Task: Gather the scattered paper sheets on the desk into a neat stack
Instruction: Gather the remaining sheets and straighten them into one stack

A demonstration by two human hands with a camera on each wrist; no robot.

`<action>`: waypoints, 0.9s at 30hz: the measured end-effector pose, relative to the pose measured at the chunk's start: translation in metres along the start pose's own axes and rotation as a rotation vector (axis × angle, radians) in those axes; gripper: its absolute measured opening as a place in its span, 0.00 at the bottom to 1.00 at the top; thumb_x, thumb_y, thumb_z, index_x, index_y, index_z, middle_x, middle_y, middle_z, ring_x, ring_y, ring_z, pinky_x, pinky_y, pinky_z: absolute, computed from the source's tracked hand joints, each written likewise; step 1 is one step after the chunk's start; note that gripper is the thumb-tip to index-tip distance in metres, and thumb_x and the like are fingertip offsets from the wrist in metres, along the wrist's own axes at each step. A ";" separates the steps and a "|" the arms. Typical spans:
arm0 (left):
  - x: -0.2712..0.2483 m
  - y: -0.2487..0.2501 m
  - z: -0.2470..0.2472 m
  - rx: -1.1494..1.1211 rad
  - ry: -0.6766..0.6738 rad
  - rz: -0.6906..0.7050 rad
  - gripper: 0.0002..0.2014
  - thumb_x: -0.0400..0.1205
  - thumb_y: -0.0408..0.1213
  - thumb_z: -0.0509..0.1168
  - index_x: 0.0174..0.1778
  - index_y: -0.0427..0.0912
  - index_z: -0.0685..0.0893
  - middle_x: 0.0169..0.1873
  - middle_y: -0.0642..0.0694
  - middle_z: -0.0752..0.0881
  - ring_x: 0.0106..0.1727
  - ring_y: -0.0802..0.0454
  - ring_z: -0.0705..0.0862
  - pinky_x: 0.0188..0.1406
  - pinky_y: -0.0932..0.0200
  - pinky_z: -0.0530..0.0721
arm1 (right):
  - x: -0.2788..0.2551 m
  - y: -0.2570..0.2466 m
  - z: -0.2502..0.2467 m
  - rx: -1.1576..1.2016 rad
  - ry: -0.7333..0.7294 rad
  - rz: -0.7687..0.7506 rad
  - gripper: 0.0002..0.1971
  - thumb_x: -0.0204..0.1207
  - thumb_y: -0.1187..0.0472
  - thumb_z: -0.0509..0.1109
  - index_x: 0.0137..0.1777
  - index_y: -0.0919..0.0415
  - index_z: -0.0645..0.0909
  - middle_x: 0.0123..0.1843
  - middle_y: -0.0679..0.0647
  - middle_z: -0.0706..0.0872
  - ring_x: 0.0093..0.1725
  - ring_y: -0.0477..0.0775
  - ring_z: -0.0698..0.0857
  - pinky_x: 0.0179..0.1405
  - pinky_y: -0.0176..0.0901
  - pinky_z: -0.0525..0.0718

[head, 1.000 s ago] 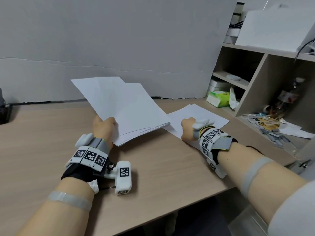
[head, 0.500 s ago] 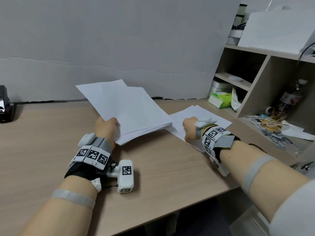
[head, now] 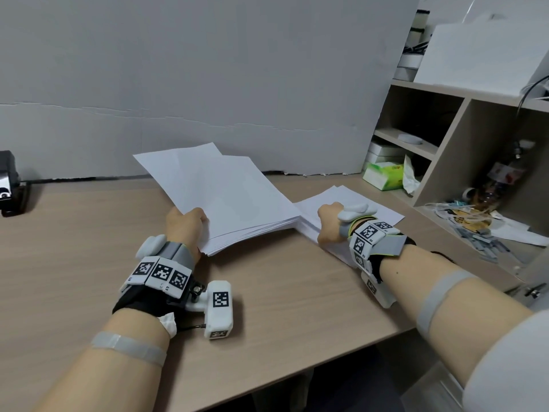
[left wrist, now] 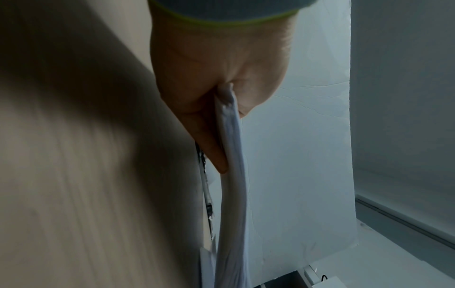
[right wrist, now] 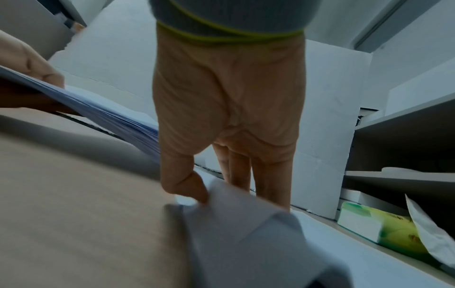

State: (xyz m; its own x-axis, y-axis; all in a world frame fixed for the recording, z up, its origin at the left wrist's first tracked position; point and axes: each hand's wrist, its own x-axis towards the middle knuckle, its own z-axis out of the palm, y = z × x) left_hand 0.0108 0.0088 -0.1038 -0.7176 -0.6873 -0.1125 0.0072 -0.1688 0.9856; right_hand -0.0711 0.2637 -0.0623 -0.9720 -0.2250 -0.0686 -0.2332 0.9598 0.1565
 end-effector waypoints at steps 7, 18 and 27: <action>0.001 0.000 0.000 0.006 -0.023 -0.008 0.12 0.76 0.25 0.61 0.54 0.35 0.82 0.41 0.42 0.84 0.42 0.42 0.81 0.38 0.57 0.79 | 0.001 0.008 -0.008 0.083 0.024 0.112 0.07 0.79 0.69 0.62 0.47 0.64 0.81 0.51 0.60 0.87 0.38 0.57 0.75 0.27 0.39 0.65; -0.009 0.000 0.004 0.005 -0.218 -0.099 0.08 0.76 0.23 0.62 0.43 0.40 0.81 0.42 0.36 0.86 0.41 0.37 0.85 0.47 0.44 0.86 | -0.016 -0.006 -0.061 0.529 0.442 -0.090 0.18 0.79 0.70 0.56 0.32 0.51 0.74 0.38 0.64 0.77 0.42 0.67 0.73 0.37 0.45 0.64; -0.016 0.001 0.004 -0.025 -0.331 -0.220 0.05 0.77 0.21 0.61 0.46 0.31 0.79 0.32 0.35 0.81 0.29 0.40 0.82 0.31 0.52 0.82 | -0.025 -0.073 -0.044 0.484 0.331 -0.571 0.20 0.82 0.68 0.60 0.64 0.50 0.88 0.57 0.55 0.91 0.56 0.60 0.85 0.59 0.42 0.80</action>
State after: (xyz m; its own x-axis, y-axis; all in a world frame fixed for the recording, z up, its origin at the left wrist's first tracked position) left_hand 0.0192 0.0227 -0.1004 -0.8893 -0.3689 -0.2703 -0.1580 -0.3067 0.9386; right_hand -0.0310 0.1924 -0.0289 -0.6841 -0.6663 0.2969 -0.7293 0.6319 -0.2623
